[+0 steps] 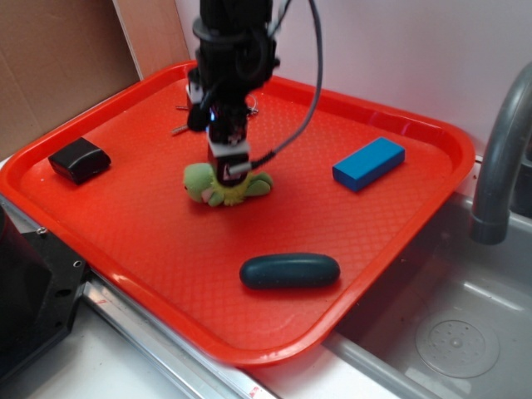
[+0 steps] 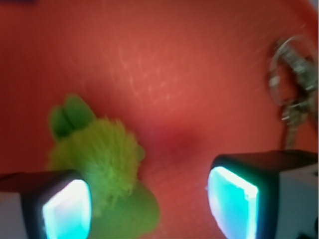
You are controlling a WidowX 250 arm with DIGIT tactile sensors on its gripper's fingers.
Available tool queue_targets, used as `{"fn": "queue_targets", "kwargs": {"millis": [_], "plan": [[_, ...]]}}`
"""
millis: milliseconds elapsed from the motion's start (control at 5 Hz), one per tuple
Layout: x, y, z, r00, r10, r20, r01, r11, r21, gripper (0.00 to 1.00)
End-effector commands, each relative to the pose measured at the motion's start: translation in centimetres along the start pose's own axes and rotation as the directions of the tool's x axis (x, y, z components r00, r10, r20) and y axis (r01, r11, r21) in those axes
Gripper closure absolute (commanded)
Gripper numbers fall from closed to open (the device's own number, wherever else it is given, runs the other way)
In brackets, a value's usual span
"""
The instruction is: Grab the green animal.
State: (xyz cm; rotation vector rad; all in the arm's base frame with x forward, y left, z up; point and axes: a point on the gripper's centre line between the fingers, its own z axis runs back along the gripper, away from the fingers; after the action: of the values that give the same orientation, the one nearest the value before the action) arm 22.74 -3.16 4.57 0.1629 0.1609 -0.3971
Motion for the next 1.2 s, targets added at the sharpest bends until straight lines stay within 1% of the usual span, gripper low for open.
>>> {"fn": "queue_targets", "kwargs": {"millis": [0,200,400,600,800,1000], "plan": [[-0.7,-2.3,0.1,1.000,-0.018,0.023,0.019,0.999,-0.042,0.00],[-0.9,-1.3,-1.3,1.000,0.006,-0.012,-0.007,0.999,-0.038,0.00],[-1.0,-0.3,-2.5,0.999,0.024,-0.046,-0.024,1.000,-0.002,0.00],[-1.4,0.2,-3.6,0.996,0.043,-0.075,-0.042,0.999,0.010,0.00],[-1.5,0.5,-3.4,0.998,0.048,-0.034,-0.048,0.999,-0.009,1.00],[-1.1,0.8,-0.9,0.996,0.084,0.012,-0.083,0.996,-0.018,1.00]]}}
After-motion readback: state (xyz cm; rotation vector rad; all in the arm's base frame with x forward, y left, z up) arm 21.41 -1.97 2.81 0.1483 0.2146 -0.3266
